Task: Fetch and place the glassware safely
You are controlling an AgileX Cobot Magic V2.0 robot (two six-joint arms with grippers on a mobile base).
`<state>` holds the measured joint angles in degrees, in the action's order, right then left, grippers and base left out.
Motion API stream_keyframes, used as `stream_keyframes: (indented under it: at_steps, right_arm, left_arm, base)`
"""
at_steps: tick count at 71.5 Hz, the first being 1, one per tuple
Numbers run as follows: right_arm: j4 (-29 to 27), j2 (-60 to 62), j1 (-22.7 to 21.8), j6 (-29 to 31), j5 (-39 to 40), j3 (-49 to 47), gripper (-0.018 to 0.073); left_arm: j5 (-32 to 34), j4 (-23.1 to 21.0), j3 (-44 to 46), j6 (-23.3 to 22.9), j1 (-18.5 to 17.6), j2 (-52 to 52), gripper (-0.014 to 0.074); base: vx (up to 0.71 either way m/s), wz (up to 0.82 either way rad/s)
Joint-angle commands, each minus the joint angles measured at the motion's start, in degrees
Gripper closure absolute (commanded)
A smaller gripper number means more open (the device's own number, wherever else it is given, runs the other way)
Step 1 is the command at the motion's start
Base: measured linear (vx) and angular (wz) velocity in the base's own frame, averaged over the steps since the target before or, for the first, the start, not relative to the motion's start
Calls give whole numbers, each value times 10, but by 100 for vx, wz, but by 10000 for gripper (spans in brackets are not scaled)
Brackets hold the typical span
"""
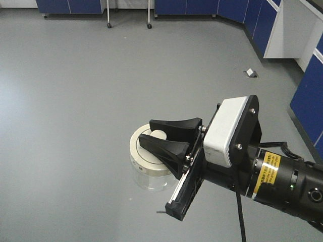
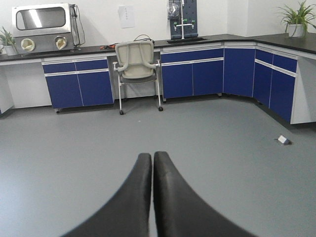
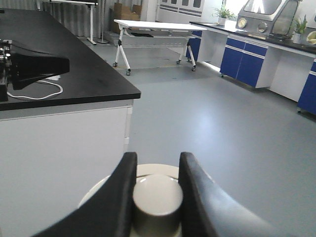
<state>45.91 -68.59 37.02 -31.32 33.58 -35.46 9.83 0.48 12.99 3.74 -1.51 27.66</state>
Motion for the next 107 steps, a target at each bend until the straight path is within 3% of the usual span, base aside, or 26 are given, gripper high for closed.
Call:
stream_keyframes:
  at_steps: [1, 107]
  right_arm:
    - [-19, 17, 0, 2, 47, -16, 563]
    - [-19, 17, 0, 2, 46, -16, 563]
  left_arm:
    - [41, -5, 16, -4, 0, 0, 603]
    - [41, -5, 16, -4, 0, 0, 603]
  base:
    - [56, -1]
    - [56, 1]
